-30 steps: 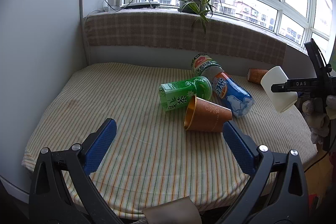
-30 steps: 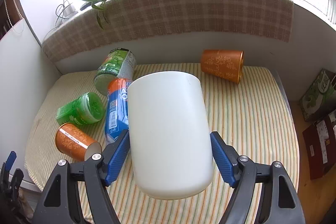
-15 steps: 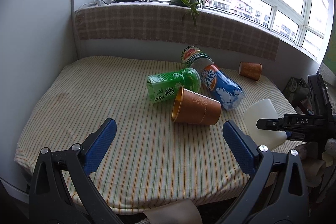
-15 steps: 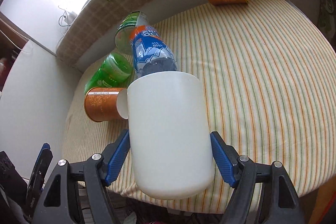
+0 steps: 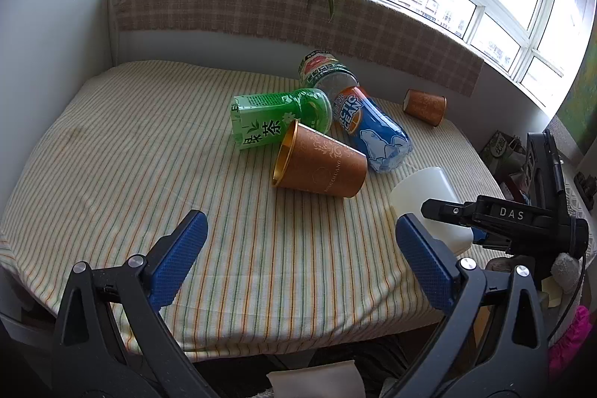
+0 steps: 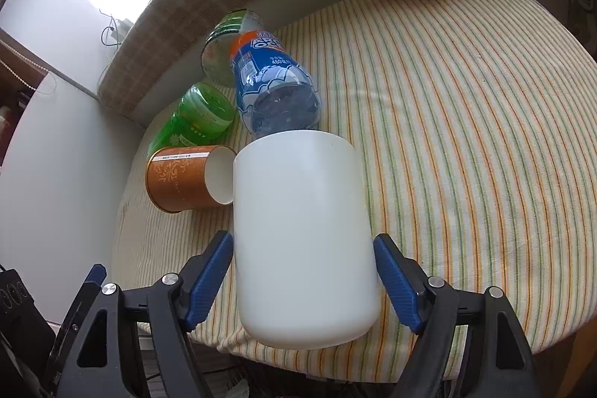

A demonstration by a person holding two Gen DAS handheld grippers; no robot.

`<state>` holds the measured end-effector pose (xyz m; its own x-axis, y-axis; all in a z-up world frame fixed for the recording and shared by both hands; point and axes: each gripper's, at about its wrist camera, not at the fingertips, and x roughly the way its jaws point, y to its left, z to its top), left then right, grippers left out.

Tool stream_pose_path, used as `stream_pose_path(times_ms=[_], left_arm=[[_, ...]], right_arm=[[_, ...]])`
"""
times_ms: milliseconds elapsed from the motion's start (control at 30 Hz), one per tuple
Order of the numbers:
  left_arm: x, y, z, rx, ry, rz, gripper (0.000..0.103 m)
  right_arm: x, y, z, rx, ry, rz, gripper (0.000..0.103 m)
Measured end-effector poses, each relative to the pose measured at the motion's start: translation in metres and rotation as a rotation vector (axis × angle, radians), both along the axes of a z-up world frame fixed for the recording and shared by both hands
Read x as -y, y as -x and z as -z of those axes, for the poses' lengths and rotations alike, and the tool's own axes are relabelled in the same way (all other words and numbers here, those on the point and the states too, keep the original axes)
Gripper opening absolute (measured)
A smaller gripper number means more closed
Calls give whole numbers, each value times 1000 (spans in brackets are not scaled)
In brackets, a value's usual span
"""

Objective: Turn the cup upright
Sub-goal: 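Lift the white cup with the right gripper and carry it toward the left tool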

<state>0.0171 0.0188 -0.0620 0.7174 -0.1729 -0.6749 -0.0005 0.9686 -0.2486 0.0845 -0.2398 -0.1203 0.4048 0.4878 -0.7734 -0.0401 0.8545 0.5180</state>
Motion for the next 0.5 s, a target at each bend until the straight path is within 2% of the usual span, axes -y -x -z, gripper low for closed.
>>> stream_pose_path(times_ms=[100,167,233,300,400,500], left_arm=[[2,-9,5,-54,76,31,102],[2,-20,11,-121,168,50,102],[4,-30,19,-188,259,58,95],[8,-40,25,-231,331,69,95],[23,-51,30,-264,384,90,95],[36,-64,36,-312,470,118,95]], right_arm=[[6,9,-15,67,-4,-8,86],[12,19,-27,122,19,-4,87],[17,31,-35,163,48,7,88],[24,42,-40,185,64,23,88],[38,56,-42,195,73,66,88],[54,67,-42,201,73,110,88]])
